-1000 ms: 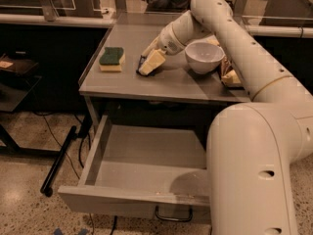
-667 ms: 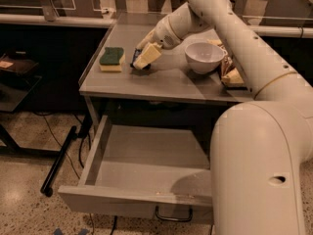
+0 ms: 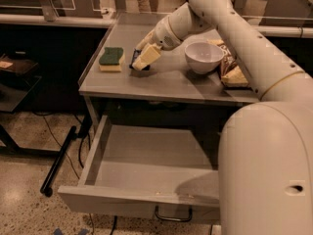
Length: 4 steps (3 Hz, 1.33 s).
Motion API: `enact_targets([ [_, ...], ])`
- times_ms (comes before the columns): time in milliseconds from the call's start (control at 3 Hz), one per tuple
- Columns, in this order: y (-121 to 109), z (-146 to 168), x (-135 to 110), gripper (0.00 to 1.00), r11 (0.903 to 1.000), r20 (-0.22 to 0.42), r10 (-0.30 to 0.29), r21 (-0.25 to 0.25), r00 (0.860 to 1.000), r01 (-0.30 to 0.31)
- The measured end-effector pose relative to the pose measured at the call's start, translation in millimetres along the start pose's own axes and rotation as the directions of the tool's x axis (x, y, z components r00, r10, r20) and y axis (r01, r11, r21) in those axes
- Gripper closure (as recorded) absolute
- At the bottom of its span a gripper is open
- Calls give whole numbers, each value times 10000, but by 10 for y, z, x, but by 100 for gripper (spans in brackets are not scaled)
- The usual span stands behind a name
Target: Place rxbar blueberry into top drawer
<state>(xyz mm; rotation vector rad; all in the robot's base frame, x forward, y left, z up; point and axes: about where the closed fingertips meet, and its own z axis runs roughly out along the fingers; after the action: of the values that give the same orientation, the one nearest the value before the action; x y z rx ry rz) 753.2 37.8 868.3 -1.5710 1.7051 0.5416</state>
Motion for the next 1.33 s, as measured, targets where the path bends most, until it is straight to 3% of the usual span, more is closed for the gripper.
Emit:
enact_targets([
  [667,579,-37,53,100,9981,439,477,-400,9979,-459],
  [1333,695,-143,26,100,9976,689,598,-396,9958,-572],
])
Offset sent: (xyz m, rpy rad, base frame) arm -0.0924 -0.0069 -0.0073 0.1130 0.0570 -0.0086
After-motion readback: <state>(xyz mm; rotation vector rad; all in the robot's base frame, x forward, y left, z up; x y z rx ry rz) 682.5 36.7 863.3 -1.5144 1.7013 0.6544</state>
